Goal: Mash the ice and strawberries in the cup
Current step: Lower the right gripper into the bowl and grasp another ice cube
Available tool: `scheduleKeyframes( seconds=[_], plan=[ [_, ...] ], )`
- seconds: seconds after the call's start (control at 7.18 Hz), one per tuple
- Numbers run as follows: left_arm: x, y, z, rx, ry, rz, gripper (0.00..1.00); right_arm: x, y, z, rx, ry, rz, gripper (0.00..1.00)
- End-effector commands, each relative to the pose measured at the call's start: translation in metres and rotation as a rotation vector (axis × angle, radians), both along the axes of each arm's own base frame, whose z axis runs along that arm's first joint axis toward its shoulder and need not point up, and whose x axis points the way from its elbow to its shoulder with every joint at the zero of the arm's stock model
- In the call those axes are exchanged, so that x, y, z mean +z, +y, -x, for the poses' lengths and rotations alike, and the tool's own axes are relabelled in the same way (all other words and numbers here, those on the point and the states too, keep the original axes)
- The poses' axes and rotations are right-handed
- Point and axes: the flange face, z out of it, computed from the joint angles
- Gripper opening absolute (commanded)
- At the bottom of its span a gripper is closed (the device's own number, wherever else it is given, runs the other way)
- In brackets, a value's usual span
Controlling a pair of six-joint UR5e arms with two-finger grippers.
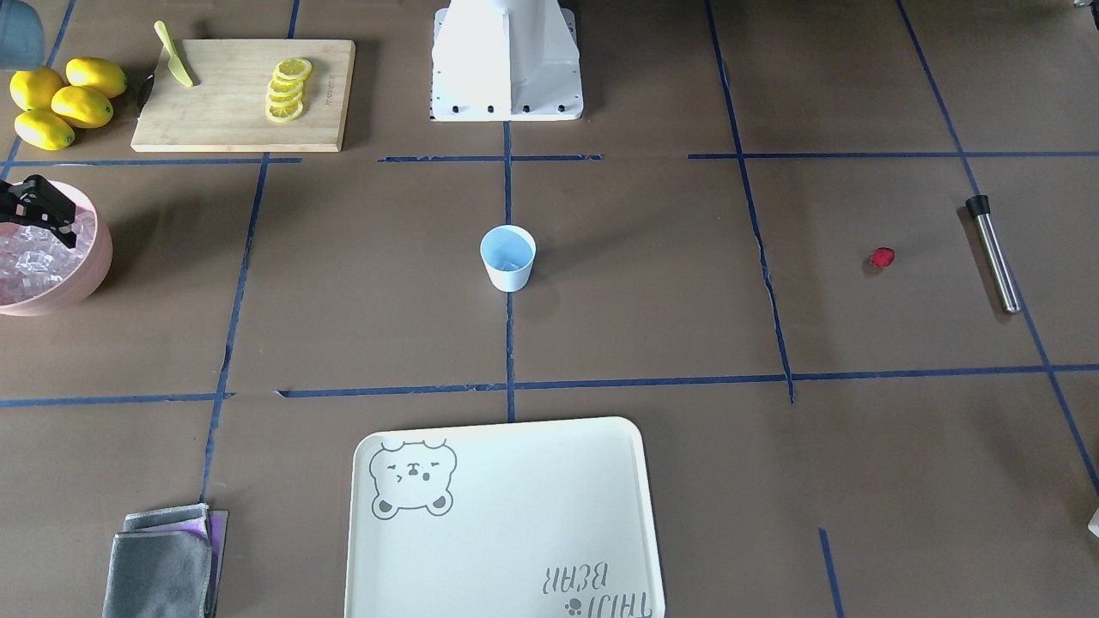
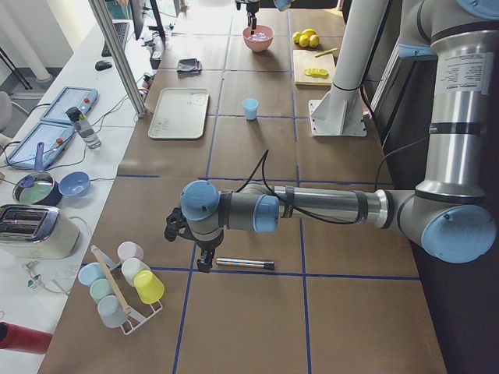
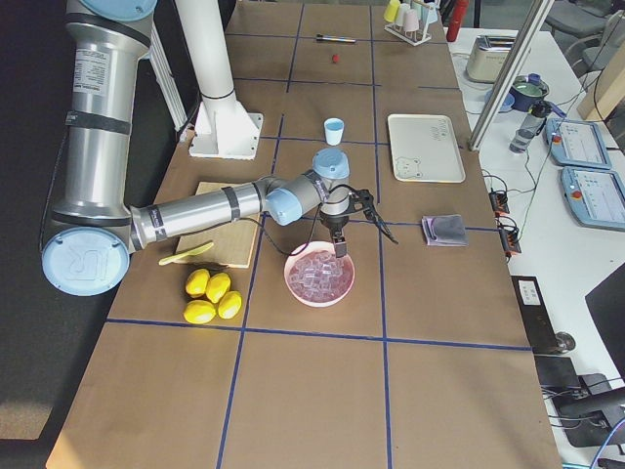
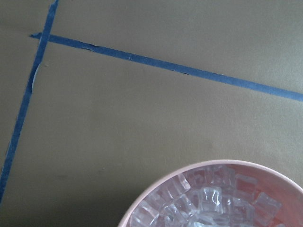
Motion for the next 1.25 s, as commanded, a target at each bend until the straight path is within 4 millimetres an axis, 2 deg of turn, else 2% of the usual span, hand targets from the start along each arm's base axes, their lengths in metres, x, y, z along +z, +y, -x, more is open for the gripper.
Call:
scheduleKeyframes(
  seconds=[0.0,0.28,0.56,1.11],
  plan=[
    [0.000,0.000,0.000,0.000,0.000,0.000,1.00,0.019,0.003,0.003,-0.033,-0.027,0.068,0.96],
    [0.000,0.000,0.000,0.000,0.000,0.000,1.00,0.030,0.003,0.002,-0.032,-0.014,0.085,0.84],
    [0.001,0.001,0.000,0.000,0.000,0.002,1.00,0.036,0.002,0.003,-0.032,-0.002,0.087,0.77],
    [0.001,0.001,-0.001,0.002,0.000,0.002,1.00,0.050,0.002,0.003,-0.042,0.016,0.095,0.77]
  ],
)
